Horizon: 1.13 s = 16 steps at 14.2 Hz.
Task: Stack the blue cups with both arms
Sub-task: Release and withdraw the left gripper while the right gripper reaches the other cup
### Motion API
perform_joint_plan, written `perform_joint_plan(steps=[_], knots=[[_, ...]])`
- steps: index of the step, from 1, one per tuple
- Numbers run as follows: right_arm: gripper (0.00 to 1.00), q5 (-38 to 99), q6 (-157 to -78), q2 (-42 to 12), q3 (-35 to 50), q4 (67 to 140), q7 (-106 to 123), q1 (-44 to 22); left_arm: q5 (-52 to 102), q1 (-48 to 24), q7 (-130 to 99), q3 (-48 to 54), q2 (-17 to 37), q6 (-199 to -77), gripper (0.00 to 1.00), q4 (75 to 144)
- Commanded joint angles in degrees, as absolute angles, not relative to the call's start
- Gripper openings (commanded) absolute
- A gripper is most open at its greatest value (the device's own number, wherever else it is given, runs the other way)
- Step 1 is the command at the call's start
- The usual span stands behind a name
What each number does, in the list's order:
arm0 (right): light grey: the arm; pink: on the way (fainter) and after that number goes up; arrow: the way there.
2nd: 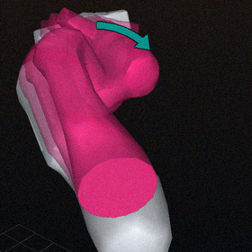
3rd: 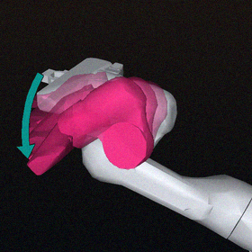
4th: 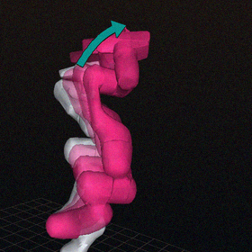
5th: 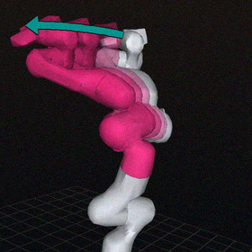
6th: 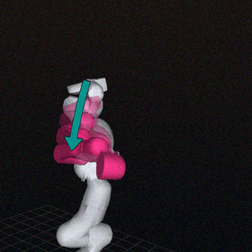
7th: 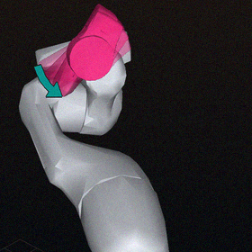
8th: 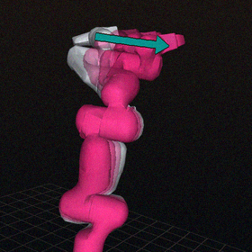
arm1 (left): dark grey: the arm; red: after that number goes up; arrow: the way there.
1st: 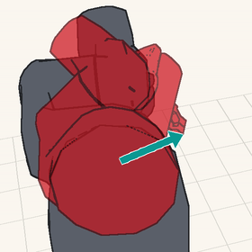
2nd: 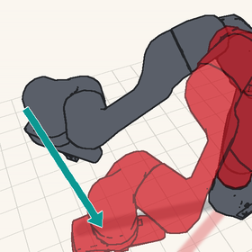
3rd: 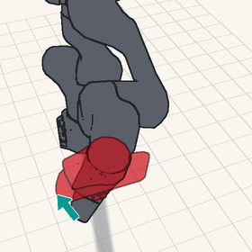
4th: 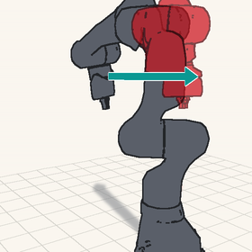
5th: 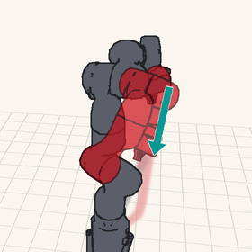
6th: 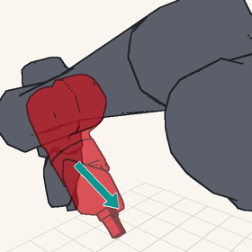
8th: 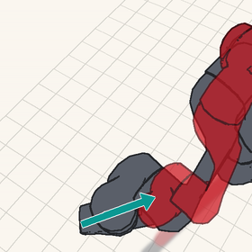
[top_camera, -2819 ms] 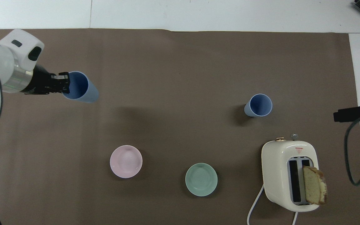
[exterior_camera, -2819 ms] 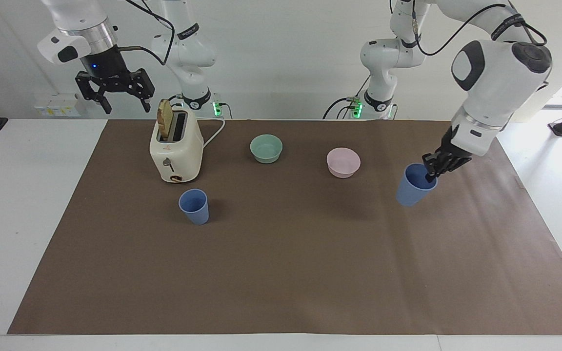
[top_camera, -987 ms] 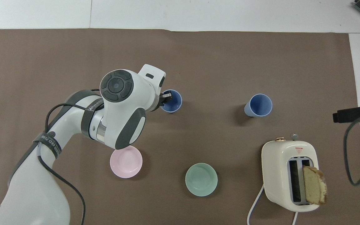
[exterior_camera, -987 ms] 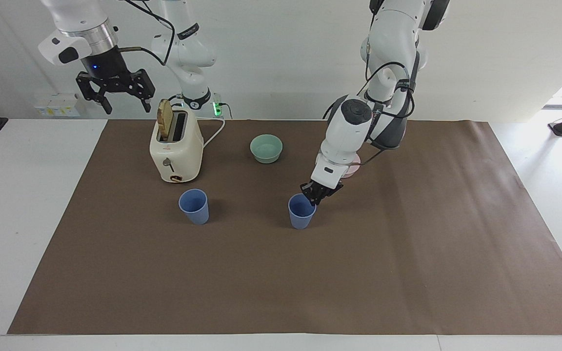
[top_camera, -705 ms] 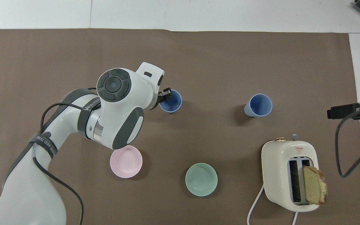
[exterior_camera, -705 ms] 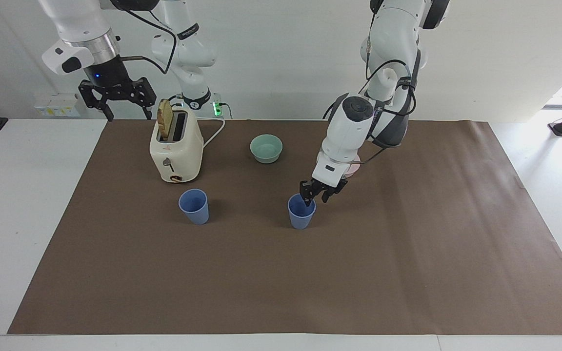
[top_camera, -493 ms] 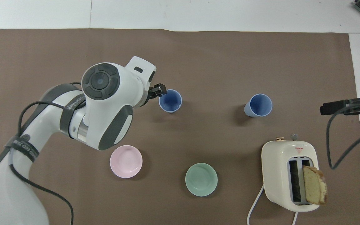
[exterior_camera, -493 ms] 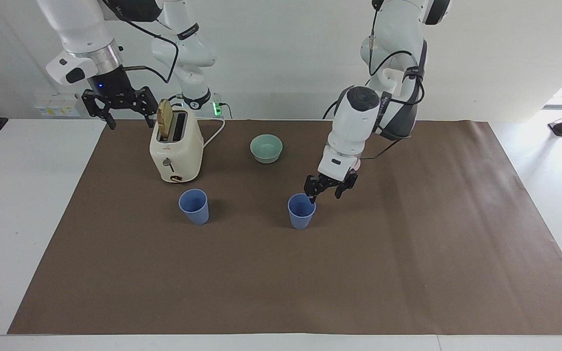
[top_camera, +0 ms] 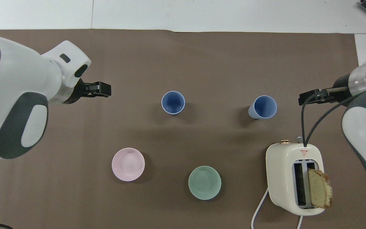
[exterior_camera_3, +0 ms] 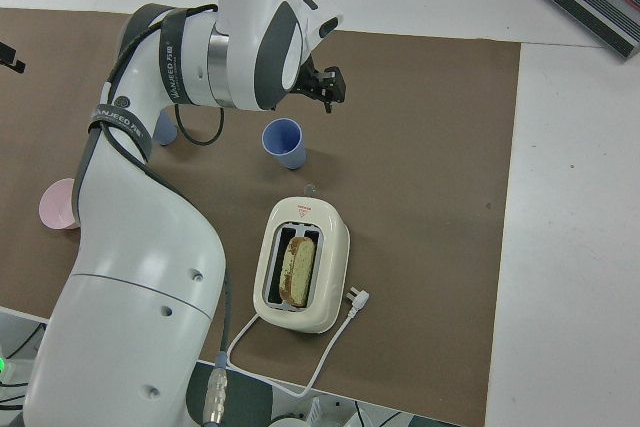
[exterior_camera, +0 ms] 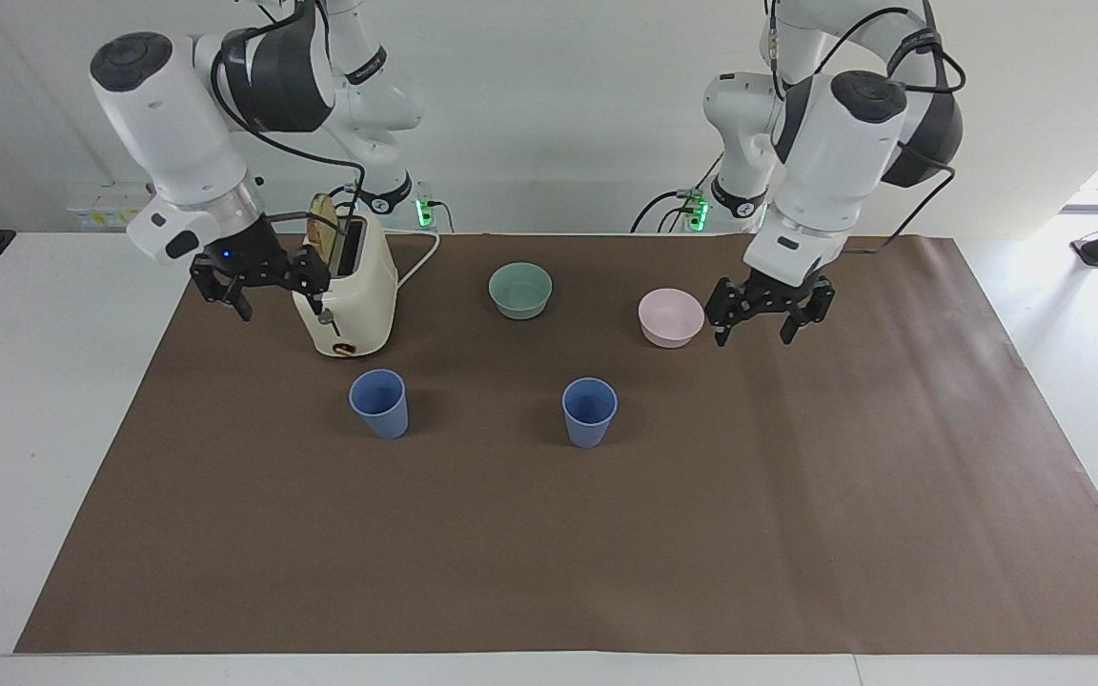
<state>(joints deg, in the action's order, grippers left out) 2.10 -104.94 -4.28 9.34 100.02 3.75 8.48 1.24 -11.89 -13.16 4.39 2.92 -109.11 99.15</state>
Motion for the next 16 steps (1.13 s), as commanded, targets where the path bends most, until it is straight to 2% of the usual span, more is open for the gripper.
perform_joint_plan(steps=[1,3,9,16], knots=[[1.00,2.3,-110.4,-7.1,9.4,102.4,4.7,7.3,0.9,-7.0,-2.9,5.0,0.2,-106.1,1.00,100.2],[1.00,2.3,-114.4,-8.4,9.4,103.9,4.7,6.2,0.9,-5.0,3.0,4.8,-1.6,-103.5,1.00,99.4],[1.00,2.2,-120.6,-14.8,9.4,104.8,4.7,5.8,-0.7,-2.8,8.5,4.3,-1.8,-88.6,1.00,89.6],[1.00,1.7,-121.9,-16.9,9.4,105.6,4.8,4.9,-0.2,-2.8,7.8,3.9,-4.7,-88.3,1.00,89.7]])
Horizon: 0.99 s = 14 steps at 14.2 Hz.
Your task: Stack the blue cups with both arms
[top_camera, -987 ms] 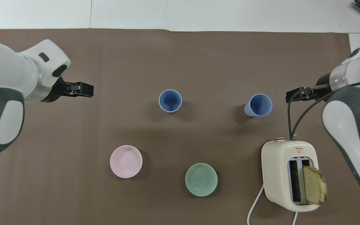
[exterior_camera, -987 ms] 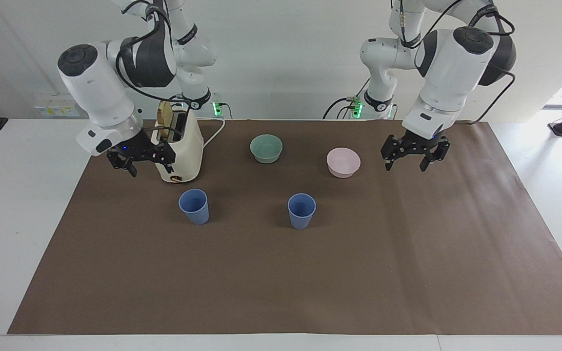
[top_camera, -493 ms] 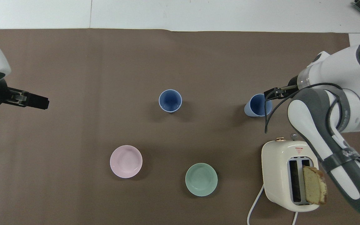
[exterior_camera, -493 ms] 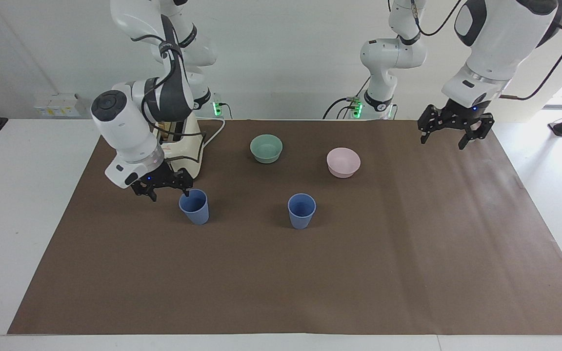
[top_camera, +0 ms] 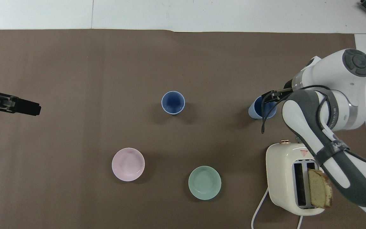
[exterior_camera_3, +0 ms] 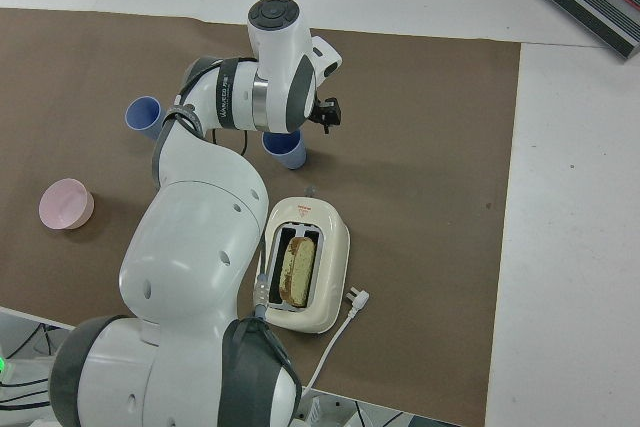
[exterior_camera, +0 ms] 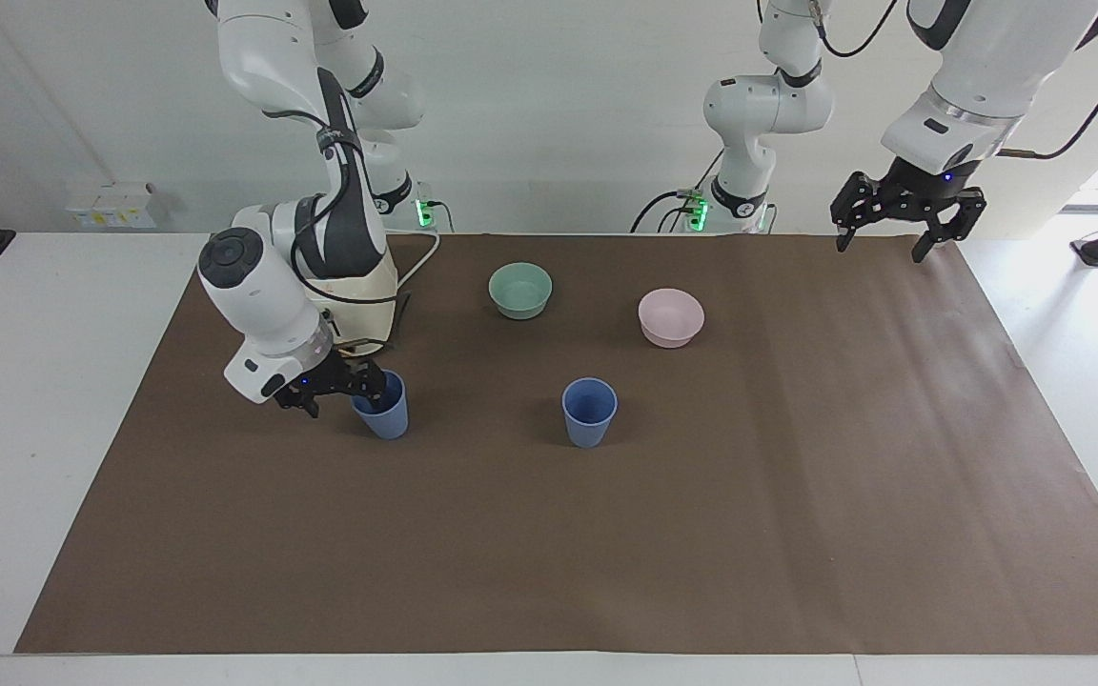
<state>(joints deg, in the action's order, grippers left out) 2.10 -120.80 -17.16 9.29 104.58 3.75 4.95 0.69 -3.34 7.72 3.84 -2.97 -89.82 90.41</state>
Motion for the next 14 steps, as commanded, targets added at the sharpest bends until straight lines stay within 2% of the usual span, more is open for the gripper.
perform_joint_plan(steps=[1,2,3,6,11,14], knots=[[0.79,1.7,-121.9,-16.8,9.4,105.6,4.8,4.8,-0.2,-2.8,7.7,3.9,-5.3,-88.2,1.00,89.7],[0.57,1.7,-121.8,-16.8,9.4,105.6,4.7,4.7,-0.1,-2.8,7.6,3.9,-5.4,-88.2,1.00,90.1],[0.40,1.7,-121.7,-16.8,9.4,105.7,4.8,4.2,0.0,-2.8,7.6,3.6,-5.7,-88.1,1.00,90.1],[0.00,1.7,-121.6,-16.8,9.4,105.6,4.8,4.0,0.0,-2.8,7.6,3.2,-5.8,-86.9,1.00,89.6],[0.00,1.8,-120.6,-16.9,9.6,103.7,4.5,3.6,-0.1,-1.8,7.9,2.2,-7.6,-85.0,1.00,90.6],[0.00,2.3,-113.3,-16.0,9.9,98.4,0.7,3.3,-0.1,-1.8,8.0,1.8,-7.6,-85.0,1.00,90.5]])
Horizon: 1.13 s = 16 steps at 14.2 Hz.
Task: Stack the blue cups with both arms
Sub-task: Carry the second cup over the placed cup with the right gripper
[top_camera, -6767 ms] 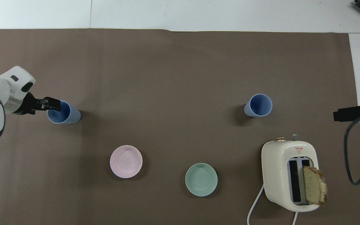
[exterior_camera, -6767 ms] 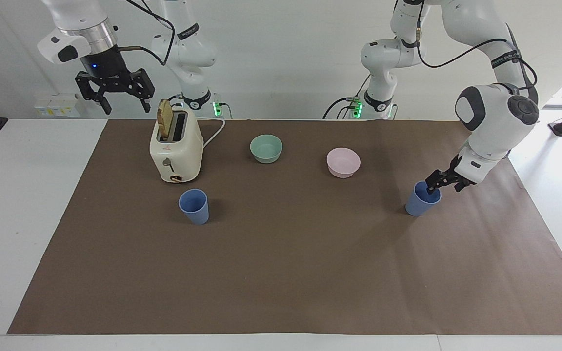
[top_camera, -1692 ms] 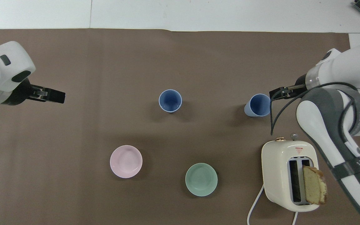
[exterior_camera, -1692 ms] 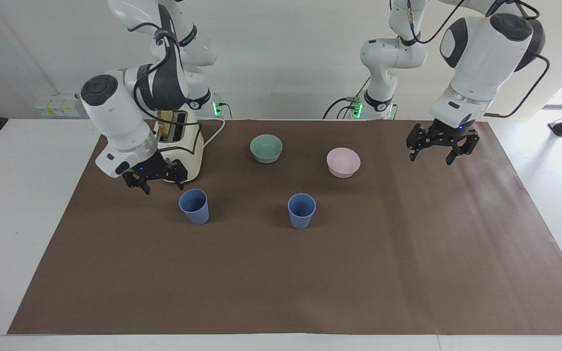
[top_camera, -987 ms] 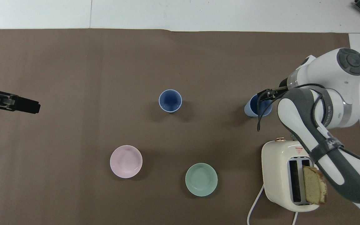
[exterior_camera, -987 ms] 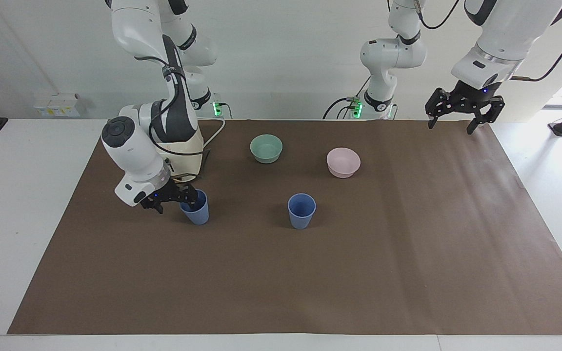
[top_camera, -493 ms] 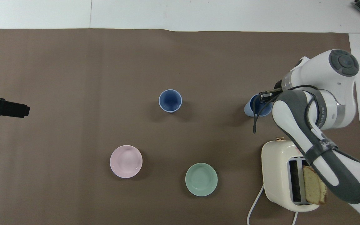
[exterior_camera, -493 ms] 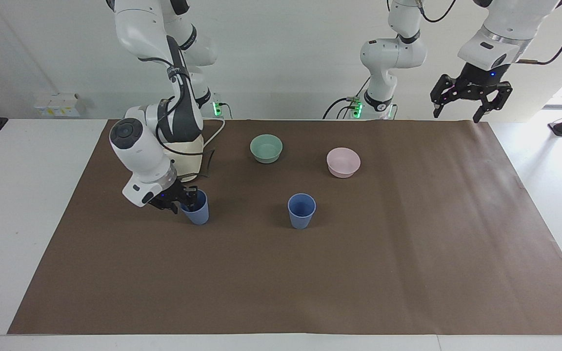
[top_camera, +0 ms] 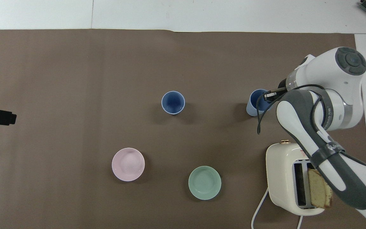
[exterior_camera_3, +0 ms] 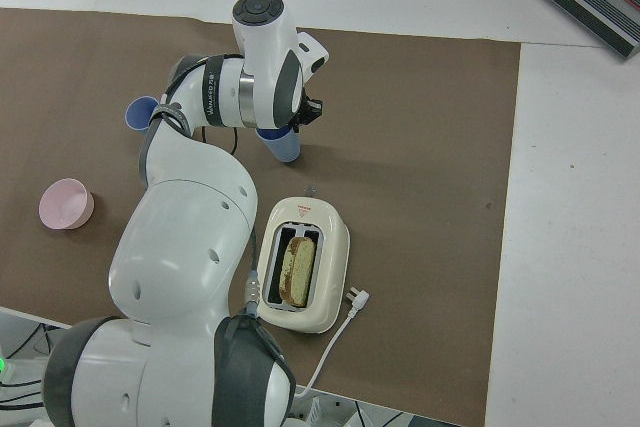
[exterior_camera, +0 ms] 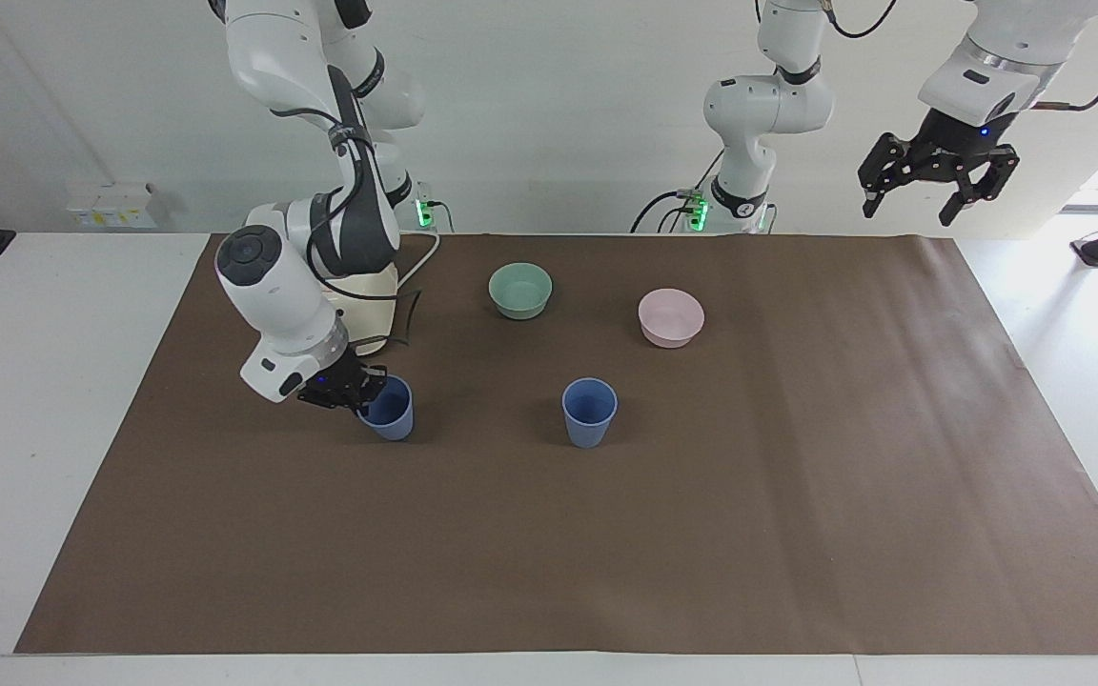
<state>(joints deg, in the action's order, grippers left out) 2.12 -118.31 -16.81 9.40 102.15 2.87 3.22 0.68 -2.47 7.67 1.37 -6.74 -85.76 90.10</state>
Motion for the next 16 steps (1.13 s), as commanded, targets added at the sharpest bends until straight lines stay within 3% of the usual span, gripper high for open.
perform_joint_plan(steps=[1,8,16], knots=[[0.00,2.3,-111.2,-15.9,10.1,96.2,-0.9,3.0,-0.1,-1.9,8.0,1.8,-7.6,-85.0,1.00,90.5],[0.00,1.1,-103.5,-16.3,10.8,84.3,-19.7,-6.9,-0.1,-1.9,8.0,1.8,-7.5,-85.0,1.00,90.5],[0.00,-0.2,-106.9,-18.2,10.8,80.2,-29.2,-16.7,-0.1,-1.9,8.0,1.8,-7.5,-85.0,1.00,90.6]])
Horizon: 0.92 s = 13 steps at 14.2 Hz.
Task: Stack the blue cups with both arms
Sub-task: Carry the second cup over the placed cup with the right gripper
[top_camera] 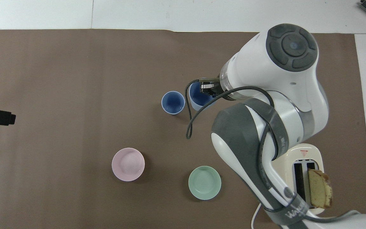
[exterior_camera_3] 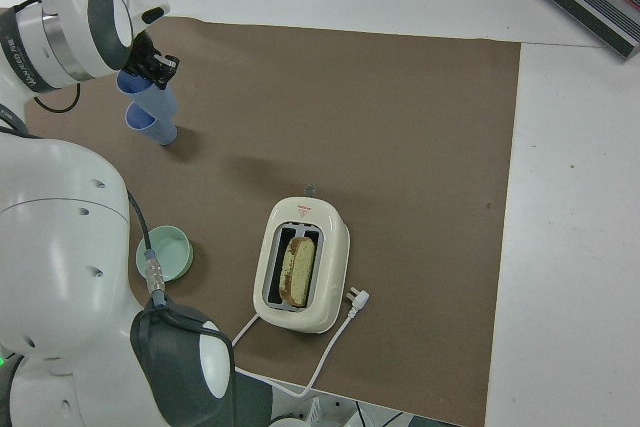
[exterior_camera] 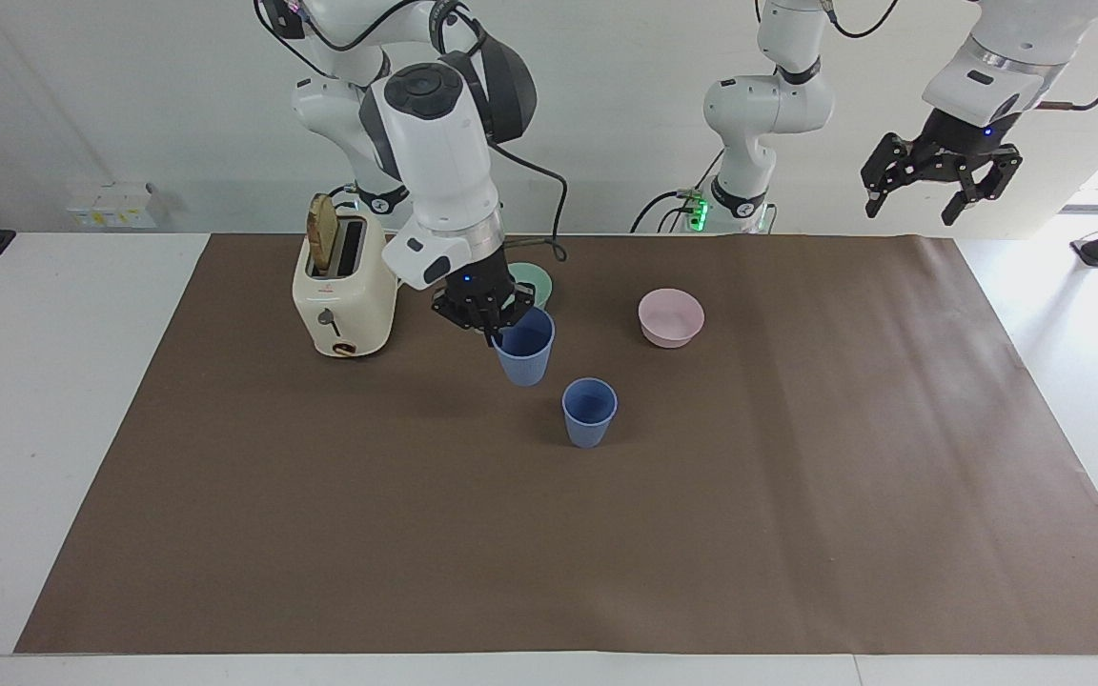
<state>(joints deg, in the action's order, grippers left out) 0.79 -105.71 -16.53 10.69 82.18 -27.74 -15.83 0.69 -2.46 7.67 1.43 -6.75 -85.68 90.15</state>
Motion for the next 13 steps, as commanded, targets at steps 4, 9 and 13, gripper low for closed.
perform_joint_plan(steps=[4,9,13], knots=[[0.00,-0.6,-109.7,-23.0,10.6,76.7,-34.1,-19.7,-0.1,-1.9,8.0,1.8,-7.5,-85.1,1.00,90.5],[0.00,-0.6,-112.9,-25.5,10.8,75.7,-35.0,-19.9,-0.1,-1.9,8.0,1.8,-7.5,-85.0,1.00,90.6],[0.00,-0.2,-114.5,-27.1,10.8,76.1,-35.5,-21.4,-0.1,-1.8,8.0,1.8,-7.5,-85.0,1.00,90.5]])
